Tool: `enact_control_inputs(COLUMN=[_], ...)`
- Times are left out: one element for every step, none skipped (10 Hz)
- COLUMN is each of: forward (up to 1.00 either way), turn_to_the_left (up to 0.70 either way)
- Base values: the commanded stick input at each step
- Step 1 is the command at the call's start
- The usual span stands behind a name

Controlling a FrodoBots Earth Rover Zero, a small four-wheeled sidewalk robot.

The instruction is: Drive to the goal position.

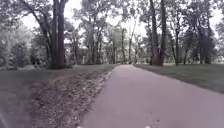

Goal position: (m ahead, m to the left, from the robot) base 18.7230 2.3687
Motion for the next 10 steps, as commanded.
enact_control_inputs(forward=[0.69,0.68,0.69,0.69,0.69,0.69,0.68,0.68,0.68,0.68], turn_to_the_left=[0.00,-0.09,-0.13,-0.14,-0.14,-0.06,0.00,0.00,-0.01,-0.05])
